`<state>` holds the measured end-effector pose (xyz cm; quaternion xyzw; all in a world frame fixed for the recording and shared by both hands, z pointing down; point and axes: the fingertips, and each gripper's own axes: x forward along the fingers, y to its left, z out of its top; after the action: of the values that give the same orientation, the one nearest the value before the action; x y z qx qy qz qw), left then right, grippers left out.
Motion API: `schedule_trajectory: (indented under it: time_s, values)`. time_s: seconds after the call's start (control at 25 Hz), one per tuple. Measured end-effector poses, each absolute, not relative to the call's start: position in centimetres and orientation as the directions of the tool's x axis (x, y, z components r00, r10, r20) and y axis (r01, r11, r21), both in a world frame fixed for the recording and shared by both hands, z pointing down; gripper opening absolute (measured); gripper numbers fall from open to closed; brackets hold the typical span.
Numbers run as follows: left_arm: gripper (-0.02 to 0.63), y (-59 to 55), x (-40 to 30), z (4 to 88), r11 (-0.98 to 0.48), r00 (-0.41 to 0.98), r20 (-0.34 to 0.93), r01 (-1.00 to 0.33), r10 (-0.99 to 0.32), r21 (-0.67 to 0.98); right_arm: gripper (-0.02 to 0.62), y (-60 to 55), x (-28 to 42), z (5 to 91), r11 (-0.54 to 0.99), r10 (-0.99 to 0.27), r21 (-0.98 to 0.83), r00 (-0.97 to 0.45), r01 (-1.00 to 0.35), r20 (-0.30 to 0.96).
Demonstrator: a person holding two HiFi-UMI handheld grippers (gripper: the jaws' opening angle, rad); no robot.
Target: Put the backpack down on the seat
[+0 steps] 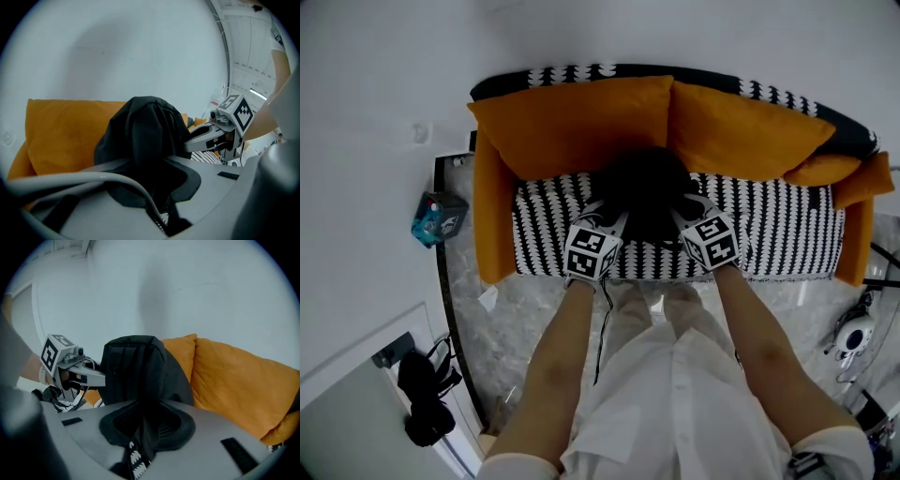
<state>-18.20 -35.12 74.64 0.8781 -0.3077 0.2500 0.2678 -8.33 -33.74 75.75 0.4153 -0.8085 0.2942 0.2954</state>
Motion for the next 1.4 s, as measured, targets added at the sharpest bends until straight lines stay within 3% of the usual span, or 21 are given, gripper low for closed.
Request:
schedule_trajectory:
  time_s: [0.32, 0.48, 0.72, 1.12, 1.32, 1.4]
  values:
    - [0.162, -34.1, -19.0, 74.9, -0.635, 0.617, 0.673, -0.721, -0.407, 0.277, 0.150, -33.1, -7.4, 75.9, 0.459, -0.478, -0.175, -0.408, -0.871, 0.778]
    - [0.187, -33.6, -19.7, 74.8, -0.626, 0.580, 0.702, -0.741, -0.413, 0.244, 0.192, -32.8, -6.3, 75.3, 0.433, -0.493, -0.141, -0.365, -0.890, 0.790]
    - [0.201, -32.8, -21.2, 73.0, -0.606, 0.550, 0.708, -0.766, -0.444, 0.216, 0.204, -32.0, -5.0, 72.8, 0.392, -0.541, -0.125, -0.339, -0.911, 0.770]
    - [0.175, -32.8, -22.7, 64.3, -0.513, 0.596, 0.552, -0.797, -0.583, 0.319, 0.202, -31.1, -5.3, 65.0, 0.406, -0.631, -0.179, -0.417, -0.896, 0.655]
    - [0.157, -32.5, -22.2, 58.3, -0.567, 0.668, 0.435, -0.743, -0.603, 0.355, 0.176, -31.3, -6.3, 58.1, 0.483, -0.698, -0.205, -0.516, -0.851, 0.496]
    - [0.135, -32.3, -22.3, 55.5, -0.589, 0.682, 0.394, -0.731, -0.617, 0.343, 0.137, -31.2, -7.0, 54.8, 0.529, -0.711, -0.212, -0.565, -0.822, 0.419]
